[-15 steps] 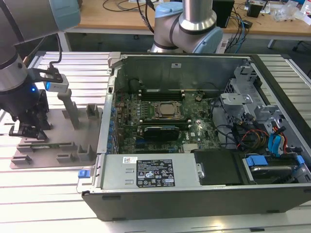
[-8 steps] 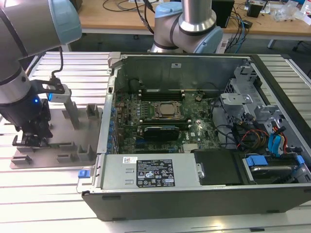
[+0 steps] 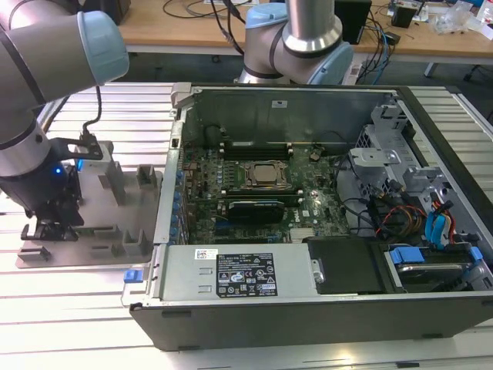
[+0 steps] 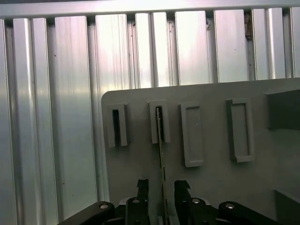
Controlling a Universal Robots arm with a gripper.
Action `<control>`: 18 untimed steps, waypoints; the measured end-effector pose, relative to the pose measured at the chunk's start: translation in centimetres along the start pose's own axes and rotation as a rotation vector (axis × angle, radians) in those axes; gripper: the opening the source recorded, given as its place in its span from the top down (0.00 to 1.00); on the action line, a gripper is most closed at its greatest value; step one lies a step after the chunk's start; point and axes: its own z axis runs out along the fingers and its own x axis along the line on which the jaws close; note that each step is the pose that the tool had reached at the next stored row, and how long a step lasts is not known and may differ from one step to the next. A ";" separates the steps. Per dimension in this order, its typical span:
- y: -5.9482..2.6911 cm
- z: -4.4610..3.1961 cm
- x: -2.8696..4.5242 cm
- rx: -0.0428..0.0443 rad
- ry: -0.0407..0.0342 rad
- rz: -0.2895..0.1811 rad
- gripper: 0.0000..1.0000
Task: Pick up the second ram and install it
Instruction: 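Pick up the second ram and move it above second insertion slot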
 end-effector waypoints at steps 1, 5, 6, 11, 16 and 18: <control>0.01 0.09 0.01 -0.0003 0.0002 0.000 0.64; 0.00 0.11 0.00 -0.0001 0.0000 0.000 0.64; 0.00 0.11 0.00 -0.0001 0.0000 0.000 0.65; 0.00 0.12 0.00 -0.0001 0.0001 0.000 0.87; 0.00 0.13 0.00 -0.0001 0.0001 0.000 0.87; 0.00 0.14 0.00 -0.0001 0.0000 0.000 0.87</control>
